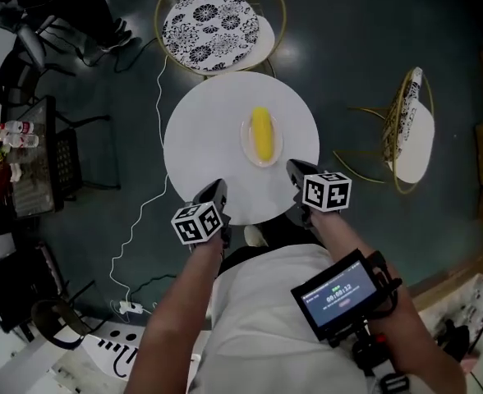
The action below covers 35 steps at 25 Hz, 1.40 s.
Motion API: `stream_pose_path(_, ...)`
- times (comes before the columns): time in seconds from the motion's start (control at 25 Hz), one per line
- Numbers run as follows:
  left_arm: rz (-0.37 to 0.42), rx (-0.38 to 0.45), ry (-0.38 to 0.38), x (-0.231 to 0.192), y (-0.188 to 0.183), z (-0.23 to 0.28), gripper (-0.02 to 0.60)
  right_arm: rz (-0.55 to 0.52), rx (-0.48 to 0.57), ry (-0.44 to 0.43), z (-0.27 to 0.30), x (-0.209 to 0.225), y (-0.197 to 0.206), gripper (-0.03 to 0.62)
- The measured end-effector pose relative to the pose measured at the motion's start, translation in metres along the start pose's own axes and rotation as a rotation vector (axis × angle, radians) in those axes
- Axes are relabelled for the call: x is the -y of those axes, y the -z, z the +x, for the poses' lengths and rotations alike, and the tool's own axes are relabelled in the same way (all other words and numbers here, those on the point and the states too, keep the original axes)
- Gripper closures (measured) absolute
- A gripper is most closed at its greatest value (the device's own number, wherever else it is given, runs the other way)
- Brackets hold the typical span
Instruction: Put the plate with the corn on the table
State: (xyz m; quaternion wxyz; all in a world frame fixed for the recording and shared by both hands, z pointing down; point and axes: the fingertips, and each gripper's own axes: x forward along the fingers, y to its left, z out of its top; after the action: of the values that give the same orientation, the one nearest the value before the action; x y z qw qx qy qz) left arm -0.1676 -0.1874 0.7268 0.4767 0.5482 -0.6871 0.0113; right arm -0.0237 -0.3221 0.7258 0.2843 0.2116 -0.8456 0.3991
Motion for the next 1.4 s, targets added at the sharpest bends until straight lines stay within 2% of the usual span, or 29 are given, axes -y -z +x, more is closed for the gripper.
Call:
stream_pose_path(0.2, 0.119, -0.013, 0.069, 0.023, 0.022, -0.029, 0.574, -0.045, 0.031, -0.051, -0.021, -0.026, 0.005, 0.586)
stream_pose_path(0.36, 0.128, 0.01, 0.1, 0.035, 0.034, -0.049, 0.574, -0.078, 0.053, -0.071, -0.04, -0.044, 0.012, 0.586)
stream_pose_path(0.84, 0.198, 0.115, 0.19, 0.066, 0.036, -0.104, 0.574, -0.174, 0.122, -0.144, -0.091, -0.09, 0.038, 0.586)
stream_pose_path(1.4, 0.271, 0.132, 0.284, 0.099, 0.073, -0.167, 0.574, -0.21, 0.197, -0.209, -0.152, -0.129, 0.074, 0.586)
